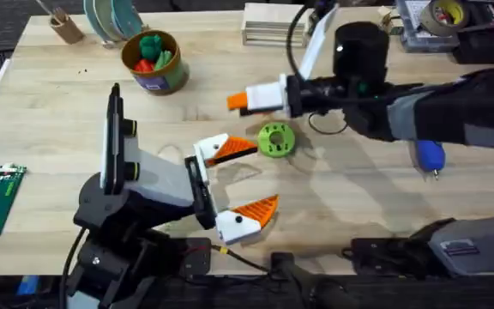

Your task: Pick up the gripper from the table and insert it into the empty holder that is missing its gripper. Then pick up a screw, insert it into the mounting hole, and use the screwdriver to tighten it. Finally, clean up the table by picking up the vegetable and placing it into the bucket.

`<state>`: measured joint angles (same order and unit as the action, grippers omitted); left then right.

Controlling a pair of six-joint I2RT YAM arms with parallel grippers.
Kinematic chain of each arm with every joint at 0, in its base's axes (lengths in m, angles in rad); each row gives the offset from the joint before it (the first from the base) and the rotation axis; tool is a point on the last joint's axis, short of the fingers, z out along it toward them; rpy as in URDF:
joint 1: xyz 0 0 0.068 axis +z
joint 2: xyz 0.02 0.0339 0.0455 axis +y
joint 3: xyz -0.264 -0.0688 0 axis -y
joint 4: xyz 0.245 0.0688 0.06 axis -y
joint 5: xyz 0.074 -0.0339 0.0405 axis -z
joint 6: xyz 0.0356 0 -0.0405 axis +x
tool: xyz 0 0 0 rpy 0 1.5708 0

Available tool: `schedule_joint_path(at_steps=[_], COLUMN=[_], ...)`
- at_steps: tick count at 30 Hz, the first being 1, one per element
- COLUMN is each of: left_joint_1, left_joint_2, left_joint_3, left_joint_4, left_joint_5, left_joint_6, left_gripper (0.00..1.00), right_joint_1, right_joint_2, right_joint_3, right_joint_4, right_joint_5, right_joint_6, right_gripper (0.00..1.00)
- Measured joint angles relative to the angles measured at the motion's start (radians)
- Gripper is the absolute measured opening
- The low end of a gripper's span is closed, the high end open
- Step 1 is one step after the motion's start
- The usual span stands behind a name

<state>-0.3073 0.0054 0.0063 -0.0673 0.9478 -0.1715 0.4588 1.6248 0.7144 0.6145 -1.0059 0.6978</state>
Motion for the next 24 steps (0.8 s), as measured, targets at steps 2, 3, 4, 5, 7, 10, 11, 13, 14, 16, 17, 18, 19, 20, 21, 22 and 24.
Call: schedule_joint_path(at_steps=[2, 3, 4, 5, 7, 10, 11, 13, 14, 16, 17, 18, 19, 20, 21, 22, 24], left_joint_1=[0.000, 0.000, 0.000, 0.000, 0.000, 0.000, 0.000, 0.000, 0.000, 0.000, 0.000, 0.000, 0.000, 0.000, 0.000, 0.000, 0.000], left_joint_2=[0.000, 0.000, 0.000, 0.000, 0.000, 0.000, 0.000, 0.000, 0.000, 0.000, 0.000, 0.000, 0.000, 0.000, 0.000, 0.000, 0.000], left_joint_3=[0.000, 0.000, 0.000, 0.000, 0.000, 0.000, 0.000, 0.000, 0.000, 0.000, 0.000, 0.000, 0.000, 0.000, 0.000, 0.000, 0.000], left_joint_4=[0.000, 0.000, 0.000, 0.000, 0.000, 0.000, 0.000, 0.000, 0.000, 0.000, 0.000, 0.000, 0.000, 0.000, 0.000, 0.000, 0.004], left_joint_5=[0.001, 0.001, 0.002, 0.002, 0.002, 0.002, 0.002, 0.002, 0.002, 0.002, -0.001, -0.008, -0.019, -0.036, -0.054, -0.075, -0.120], left_joint_6=[0.000, 0.000, 0.000, 0.000, 0.000, 0.000, 0.000, 0.000, 0.000, 0.000, 0.000, 0.000, 0.000, 0.000, 0.000, 0.000, 0.000], left_gripper=[0.993, 0.993, 0.993, 0.993, 0.993, 0.993, 0.992, 0.993, 0.993, 0.993, 0.993, 0.992, 0.992, 0.993, 0.993, 0.993, 0.993], right_joint_1=[-0.025, -0.038, -0.048, -0.056, -0.069, -0.085, -0.091, -0.100, -0.105, -0.111, -0.113, -0.113, -0.113, -0.113, -0.113, -0.113, -0.113], right_joint_2=[0.000, 0.000, -0.004, -0.012, -0.044, -0.133, -0.175, -0.243, -0.281, -0.351, -0.385, -0.413, -0.438, -0.466, -0.488, -0.508, -0.543], right_joint_3=[0.004, 0.006, 0.009, 0.010, 0.011, 0.011, 0.012, 0.016, 0.019, 0.022, 0.022, 0.022, 0.023, 0.023, 0.023, 0.023, 0.023], right_joint_4=[0.002, 0.000, -0.011, -0.032, -0.084, -0.232, -0.295, -0.395, -0.451, -0.556, -0.607, -0.650, -0.690, -0.737, -0.772, -0.802, -0.855], right_joint_5=[0.036, 0.056, 0.078, 0.101, 0.150, 0.238, 0.275, 0.337, 0.374, 0.443, 0.474, 0.500, 0.522, 0.546, 0.564, 0.578, 0.601], right_joint_6=[-0.007, -0.016, -0.028, -0.043, -0.082, -0.174, -0.215, -0.281, -0.319, -0.394, -0.436, -0.471, -0.504, -0.542, -0.572, -0.599, -0.645], right_gripper=[0.965, 0.966, 0.966, 0.966, 0.966, 0.966, 0.968, 0.968, 0.968, 0.968, 0.969, 0.968, 0.968, 0.969, 0.970, 0.970, 0.971])
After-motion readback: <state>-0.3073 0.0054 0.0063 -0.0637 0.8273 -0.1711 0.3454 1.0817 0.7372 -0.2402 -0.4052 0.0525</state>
